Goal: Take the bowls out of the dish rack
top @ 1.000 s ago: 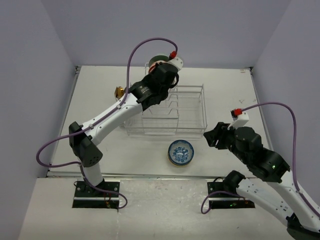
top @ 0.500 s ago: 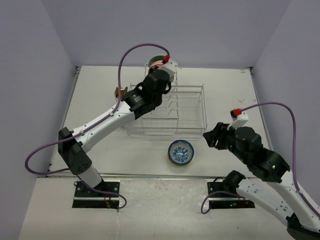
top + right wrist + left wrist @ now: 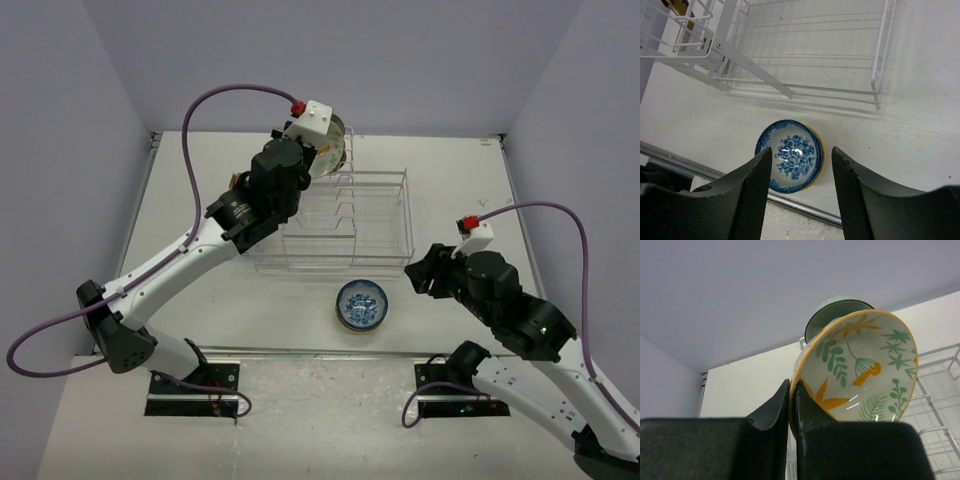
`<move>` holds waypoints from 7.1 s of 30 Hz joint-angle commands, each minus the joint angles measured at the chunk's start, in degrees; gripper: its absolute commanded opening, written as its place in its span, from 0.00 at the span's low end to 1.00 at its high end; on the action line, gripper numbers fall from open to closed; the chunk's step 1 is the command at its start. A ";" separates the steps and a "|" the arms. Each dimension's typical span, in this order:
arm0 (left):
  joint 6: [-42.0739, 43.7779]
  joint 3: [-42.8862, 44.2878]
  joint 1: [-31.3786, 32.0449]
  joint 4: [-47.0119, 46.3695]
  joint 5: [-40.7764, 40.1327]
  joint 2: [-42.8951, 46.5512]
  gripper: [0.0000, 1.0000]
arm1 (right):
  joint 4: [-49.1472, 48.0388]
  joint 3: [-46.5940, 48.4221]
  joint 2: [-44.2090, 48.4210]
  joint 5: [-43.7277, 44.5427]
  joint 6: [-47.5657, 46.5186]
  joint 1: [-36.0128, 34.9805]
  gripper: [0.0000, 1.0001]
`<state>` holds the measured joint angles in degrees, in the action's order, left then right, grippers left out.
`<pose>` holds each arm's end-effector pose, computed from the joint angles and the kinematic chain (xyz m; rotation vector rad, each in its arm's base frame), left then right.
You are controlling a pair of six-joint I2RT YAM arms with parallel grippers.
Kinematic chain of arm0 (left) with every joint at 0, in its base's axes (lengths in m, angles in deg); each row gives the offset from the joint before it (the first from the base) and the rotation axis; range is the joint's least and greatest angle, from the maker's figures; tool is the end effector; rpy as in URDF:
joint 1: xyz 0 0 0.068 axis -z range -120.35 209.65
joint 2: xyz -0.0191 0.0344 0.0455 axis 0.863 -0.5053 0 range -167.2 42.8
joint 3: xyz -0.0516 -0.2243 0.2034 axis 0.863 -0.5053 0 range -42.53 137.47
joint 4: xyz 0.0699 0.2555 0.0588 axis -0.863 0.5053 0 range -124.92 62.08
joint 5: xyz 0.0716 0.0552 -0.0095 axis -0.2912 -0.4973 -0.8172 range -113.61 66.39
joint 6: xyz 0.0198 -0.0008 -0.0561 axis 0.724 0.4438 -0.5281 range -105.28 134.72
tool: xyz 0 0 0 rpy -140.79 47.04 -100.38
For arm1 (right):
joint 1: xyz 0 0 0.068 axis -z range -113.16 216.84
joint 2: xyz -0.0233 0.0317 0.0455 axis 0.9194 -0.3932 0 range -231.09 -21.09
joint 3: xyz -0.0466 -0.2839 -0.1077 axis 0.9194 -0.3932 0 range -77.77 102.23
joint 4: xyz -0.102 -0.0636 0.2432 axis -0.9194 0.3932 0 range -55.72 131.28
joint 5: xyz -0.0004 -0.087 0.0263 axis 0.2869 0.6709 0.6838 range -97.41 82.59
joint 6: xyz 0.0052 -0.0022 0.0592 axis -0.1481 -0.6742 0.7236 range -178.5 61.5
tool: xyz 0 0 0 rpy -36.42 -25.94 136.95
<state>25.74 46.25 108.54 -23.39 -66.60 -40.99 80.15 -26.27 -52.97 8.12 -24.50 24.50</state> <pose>0.2473 -0.2383 0.4811 0.3047 1.6275 0.1299 0.0746 0.0522 0.3626 0.0243 2.0580 0.5684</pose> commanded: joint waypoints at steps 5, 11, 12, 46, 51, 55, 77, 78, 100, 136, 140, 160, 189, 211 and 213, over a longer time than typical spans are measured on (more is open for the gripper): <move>-4.95 1.14 -0.10 -4.07 1.85 2.93 0.00 | -1.66 1.84 -0.99 -0.15 -0.86 0.07 0.52; -15.58 2.72 -0.10 3.66 4.21 6.52 0.00 | -1.66 1.93 -1.17 -0.24 -1.04 -0.02 0.52; -17.51 2.46 -0.10 4.81 5.61 7.66 0.00 | -1.74 1.93 -1.08 -0.24 -1.13 0.07 0.53; -56.90 -57.30 2.09 12.66 29.89 34.23 0.00 | 0.28 6.85 -8.29 1.79 -5.61 -0.01 0.55; -59.71 -61.25 2.09 7.47 28.83 32.46 0.00 | 0.89 6.76 -8.02 2.05 -5.61 -0.02 0.55; -61.03 -62.32 2.09 7.19 27.26 32.81 0.00 | 2.03 6.86 -8.20 3.72 -5.08 0.07 0.56; -58.76 -57.07 2.09 13.05 30.07 39.66 0.66 | -0.07 5.71 -9.08 1.87 -4.91 -0.01 0.56; -58.06 -55.56 2.09 14.30 29.97 40.71 0.67 | -0.16 5.71 -9.08 1.96 -4.99 0.07 0.56; -2.71 7.91 2.18 22.77 5.26 4.34 1.00 | -0.60 7.91 -9.61 1.52 -6.57 -0.01 0.57; 20.96 12.13 -6.17 1.83 16.18 -18.43 0.74 | -1.74 5.01 -6.27 0.12 -9.21 -0.01 0.62; 21.67 12.13 -6.08 1.83 15.65 -18.78 0.59 | -1.66 4.83 -6.00 0.73 -9.56 -0.02 0.63; 26.93 7.82 -4.50 -5.45 7.48 -16.24 0.00 | -2.27 5.18 -6.88 0.47 -10.00 -0.02 0.65; 25.10 5.09 -2.30 -18.12 2.11 -7.44 0.00 | -3.50 5.89 -8.46 0.47 -10.09 -0.01 0.65; -15.83 8.09 -2.30 10.87 11.14 9.76 0.00 | -4.29 7.82 -11.63 -0.24 -10.09 0.07 0.65; -19.10 5.28 -2.21 15.33 12.30 12.15 0.00 | -4.38 8.17 -11.54 0.11 -10.09 -0.02 0.65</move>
<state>18.22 51.69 106.22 -13.80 -58.42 -34.04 78.00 -21.02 -64.38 8.10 -33.99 24.52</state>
